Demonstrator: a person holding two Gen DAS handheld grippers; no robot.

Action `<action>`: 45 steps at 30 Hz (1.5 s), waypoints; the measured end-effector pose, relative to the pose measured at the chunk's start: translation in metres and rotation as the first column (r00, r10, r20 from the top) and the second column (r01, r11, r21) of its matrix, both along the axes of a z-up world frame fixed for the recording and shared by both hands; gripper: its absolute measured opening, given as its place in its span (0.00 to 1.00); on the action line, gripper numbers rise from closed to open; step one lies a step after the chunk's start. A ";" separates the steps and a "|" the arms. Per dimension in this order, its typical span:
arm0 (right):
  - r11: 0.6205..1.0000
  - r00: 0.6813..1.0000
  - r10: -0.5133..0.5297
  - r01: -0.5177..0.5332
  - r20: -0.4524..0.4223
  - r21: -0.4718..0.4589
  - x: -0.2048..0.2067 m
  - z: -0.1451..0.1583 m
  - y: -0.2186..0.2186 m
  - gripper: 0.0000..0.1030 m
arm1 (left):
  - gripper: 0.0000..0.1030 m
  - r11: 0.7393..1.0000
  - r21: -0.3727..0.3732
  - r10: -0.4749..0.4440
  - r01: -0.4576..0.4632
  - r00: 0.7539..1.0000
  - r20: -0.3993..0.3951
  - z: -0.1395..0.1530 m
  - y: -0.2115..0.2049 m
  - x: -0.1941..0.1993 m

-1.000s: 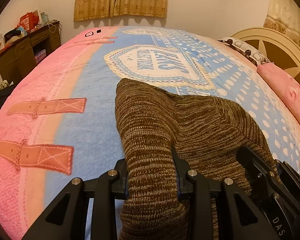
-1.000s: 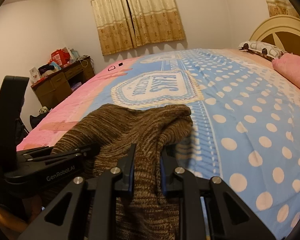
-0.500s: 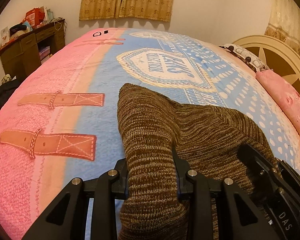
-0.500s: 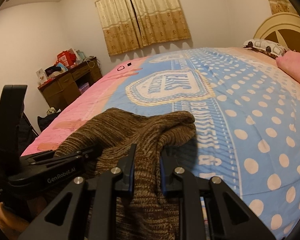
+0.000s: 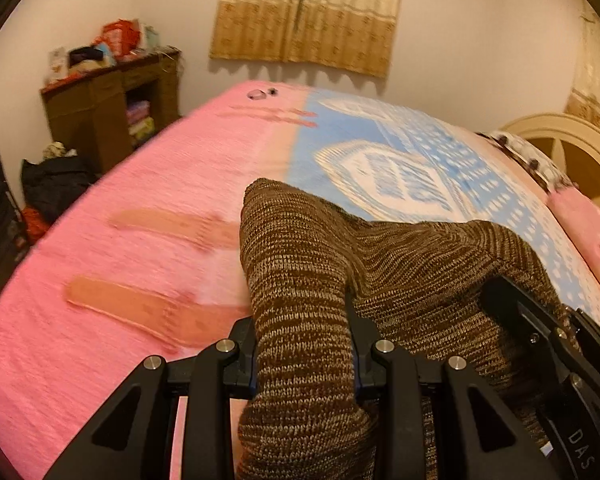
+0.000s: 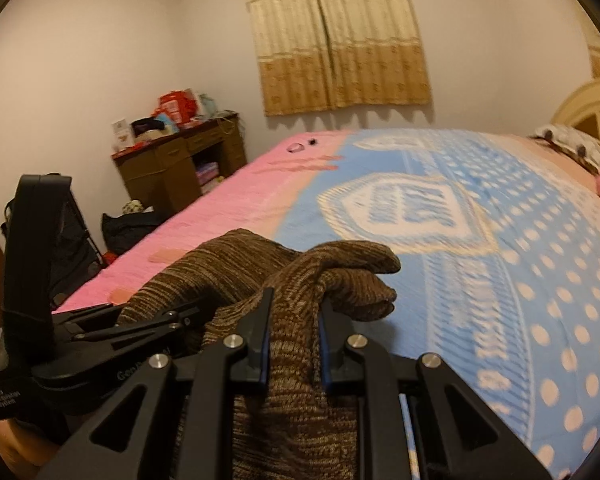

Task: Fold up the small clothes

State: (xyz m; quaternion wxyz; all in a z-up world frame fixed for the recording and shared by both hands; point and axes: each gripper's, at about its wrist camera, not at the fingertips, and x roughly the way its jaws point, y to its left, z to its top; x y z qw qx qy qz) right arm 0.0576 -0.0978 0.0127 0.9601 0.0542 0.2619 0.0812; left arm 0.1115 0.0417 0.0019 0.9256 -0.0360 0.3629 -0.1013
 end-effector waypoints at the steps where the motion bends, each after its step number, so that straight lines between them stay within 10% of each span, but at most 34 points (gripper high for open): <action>1: 1.000 1.000 0.024 -0.024 0.017 -0.004 0.006 0.005 0.012 0.20 | 0.31 1.000 0.008 0.017 -0.017 1.000 0.012 0.005 0.009 0.003; 10: 0.986 0.979 0.169 -0.169 0.113 -0.007 0.053 0.029 0.097 0.19 | 0.31 0.974 0.101 0.187 -0.201 0.973 0.133 0.028 0.093 0.033; 19: 0.955 0.948 0.290 -0.277 -0.131 0.107 0.118 -0.055 0.147 0.32 | 0.31 0.953 0.012 0.301 -0.301 0.947 -0.114 -0.060 0.179 0.069; 27: 0.955 0.916 0.268 -0.210 -0.300 0.210 0.095 -0.109 0.116 0.59 | 0.46 0.973 -0.119 0.169 -0.196 0.964 -0.204 -0.075 0.208 0.056; 37: 0.866 0.910 0.291 -0.119 -0.295 0.486 0.135 -0.076 0.075 0.75 | 0.60 0.918 -0.330 0.165 -0.221 0.968 -0.191 -0.040 0.265 0.078; 43: 0.816 0.826 0.352 -0.040 -0.441 0.576 0.204 -0.116 0.106 0.76 | 0.60 0.894 -0.394 0.072 -0.213 0.937 -0.343 -0.076 0.247 0.128; 45: 0.842 0.841 0.337 -0.068 -0.423 0.535 0.209 -0.114 0.116 0.65 | 0.60 0.899 -0.379 0.067 -0.219 0.925 -0.375 -0.085 0.239 0.136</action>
